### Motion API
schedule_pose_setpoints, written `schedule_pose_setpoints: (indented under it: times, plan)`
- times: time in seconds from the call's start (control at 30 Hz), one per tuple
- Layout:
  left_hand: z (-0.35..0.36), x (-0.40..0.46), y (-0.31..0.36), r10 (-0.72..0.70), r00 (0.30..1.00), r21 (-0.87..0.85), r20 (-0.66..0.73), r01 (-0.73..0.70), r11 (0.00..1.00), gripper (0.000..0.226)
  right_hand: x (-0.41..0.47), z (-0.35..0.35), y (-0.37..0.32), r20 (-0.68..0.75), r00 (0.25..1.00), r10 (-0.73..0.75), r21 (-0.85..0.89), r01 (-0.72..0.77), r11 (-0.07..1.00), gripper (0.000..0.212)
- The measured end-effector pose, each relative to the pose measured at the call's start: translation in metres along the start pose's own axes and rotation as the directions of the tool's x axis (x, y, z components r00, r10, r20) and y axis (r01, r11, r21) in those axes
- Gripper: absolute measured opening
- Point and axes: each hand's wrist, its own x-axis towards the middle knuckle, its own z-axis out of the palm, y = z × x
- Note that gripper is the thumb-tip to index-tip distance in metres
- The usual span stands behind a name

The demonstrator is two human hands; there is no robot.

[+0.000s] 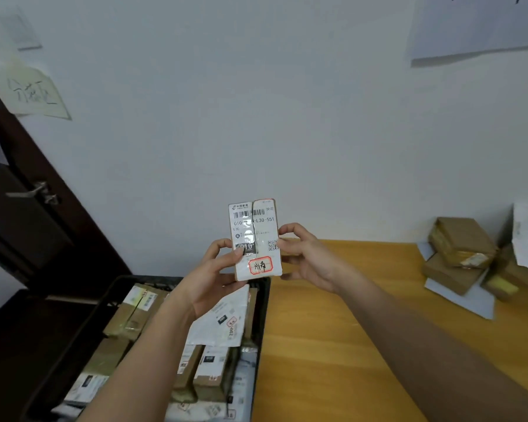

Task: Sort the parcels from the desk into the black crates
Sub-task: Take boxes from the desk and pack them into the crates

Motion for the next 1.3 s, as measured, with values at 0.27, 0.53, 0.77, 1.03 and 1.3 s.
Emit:
schedule_pose_setpoints:
  times: [0.27,0.53,0.77,1.03,1.3]
  plan:
    - [-0.162,-0.077,0.0,-0.01,0.996,0.024,-0.089,0.012,1.0,0.043,0.034,0.164,0.066,-0.024,0.999,-0.044,-0.095,0.041,0.995,0.012]
    - [-0.27,-0.124,-0.009,-0.039,0.987,-0.005,-0.158,0.038,0.999,0.047,0.061,0.269,0.109,-0.019,0.998,0.055,-0.137,-0.057,0.989,0.022]
    - [-0.34,-0.127,-0.015,-0.096,0.955,-0.027,-0.281,0.092,0.995,0.049,0.115,0.322,0.13,0.047,0.965,0.258,-0.184,-0.246,0.952,0.037]
    - [-0.436,-0.094,-0.022,-0.187,0.872,-0.042,-0.453,0.188,0.981,0.057,0.216,0.375,0.177,0.207,0.895,0.394,-0.164,-0.366,0.916,0.049]
    - [-0.498,-0.036,-0.026,-0.314,0.818,-0.019,-0.482,0.348,0.937,0.045,0.294,0.392,0.225,0.153,0.859,0.489,-0.234,-0.45,0.862,0.077]
